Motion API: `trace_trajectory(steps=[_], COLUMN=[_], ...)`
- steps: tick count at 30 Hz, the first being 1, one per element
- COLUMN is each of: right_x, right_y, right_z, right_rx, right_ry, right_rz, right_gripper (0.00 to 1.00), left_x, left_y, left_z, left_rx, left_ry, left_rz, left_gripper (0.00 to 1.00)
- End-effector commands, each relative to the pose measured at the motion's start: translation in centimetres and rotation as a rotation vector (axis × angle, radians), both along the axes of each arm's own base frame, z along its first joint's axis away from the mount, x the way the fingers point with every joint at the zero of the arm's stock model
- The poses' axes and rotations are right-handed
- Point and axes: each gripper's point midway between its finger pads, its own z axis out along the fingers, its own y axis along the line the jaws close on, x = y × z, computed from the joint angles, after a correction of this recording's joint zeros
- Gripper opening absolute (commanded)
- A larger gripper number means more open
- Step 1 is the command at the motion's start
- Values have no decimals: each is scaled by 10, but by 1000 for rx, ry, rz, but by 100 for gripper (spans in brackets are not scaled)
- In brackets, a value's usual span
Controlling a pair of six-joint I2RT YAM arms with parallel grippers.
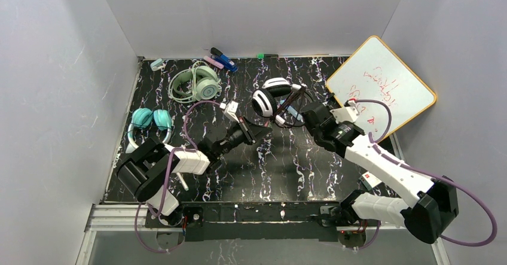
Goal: Wrap the headphones
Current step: Place the headphones at the center of the board.
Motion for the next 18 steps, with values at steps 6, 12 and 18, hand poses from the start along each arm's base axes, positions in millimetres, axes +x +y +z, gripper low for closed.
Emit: trace_trajectory(steps=[6, 12, 18], right_x=[33, 33, 32], right_y=[-7, -5, -2], right_z=[-23, -61, -94], right_rx=[41, -23, -110], right_ry=[-69, 16, 66], right_rz=[-154, -150, -128], right_gripper=[1, 1, 1], left_x=[-10, -19, -22], left_y=[9, 12, 17], left_z=[-26, -59, -89], left_rx=[25, 66, 125], left_ry=[67, 160, 259], left_rz=[27, 41, 67], left_gripper=[0, 0, 0])
